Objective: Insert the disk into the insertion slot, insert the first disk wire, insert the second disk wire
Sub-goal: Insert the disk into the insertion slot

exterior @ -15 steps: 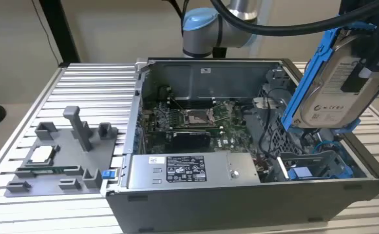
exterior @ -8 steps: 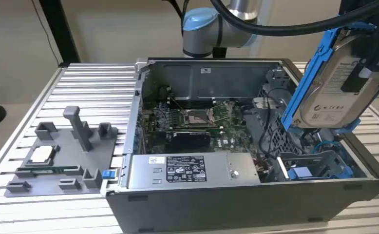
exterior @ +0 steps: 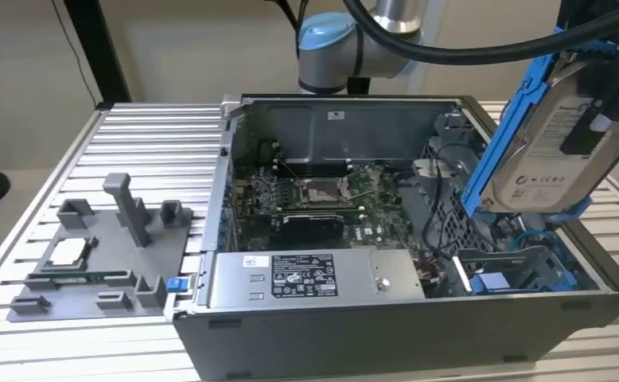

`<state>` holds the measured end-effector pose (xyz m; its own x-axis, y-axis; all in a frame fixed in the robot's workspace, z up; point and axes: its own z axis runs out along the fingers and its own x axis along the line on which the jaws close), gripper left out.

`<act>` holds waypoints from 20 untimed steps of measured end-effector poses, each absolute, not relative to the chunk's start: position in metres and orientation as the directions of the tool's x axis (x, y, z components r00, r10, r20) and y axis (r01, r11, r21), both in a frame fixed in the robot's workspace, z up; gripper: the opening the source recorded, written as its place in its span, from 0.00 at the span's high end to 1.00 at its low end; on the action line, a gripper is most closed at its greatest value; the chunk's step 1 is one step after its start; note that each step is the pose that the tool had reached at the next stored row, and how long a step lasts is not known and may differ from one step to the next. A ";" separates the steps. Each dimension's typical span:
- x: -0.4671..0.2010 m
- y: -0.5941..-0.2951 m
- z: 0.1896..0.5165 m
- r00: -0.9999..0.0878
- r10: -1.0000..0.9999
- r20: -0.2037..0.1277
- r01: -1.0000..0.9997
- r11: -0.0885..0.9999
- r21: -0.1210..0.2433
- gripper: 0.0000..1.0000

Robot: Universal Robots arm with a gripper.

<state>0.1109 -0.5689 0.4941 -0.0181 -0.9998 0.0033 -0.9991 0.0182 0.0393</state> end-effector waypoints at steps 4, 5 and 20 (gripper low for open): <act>0.111 -0.574 0.493 -0.018 -1.000 0.003 -0.999 0.018 0.039 1.00; 0.111 -0.576 0.492 -0.018 -1.000 0.003 -0.999 0.018 0.039 1.00; 0.120 -0.583 0.482 -0.018 -1.000 0.004 -0.999 0.018 0.039 1.00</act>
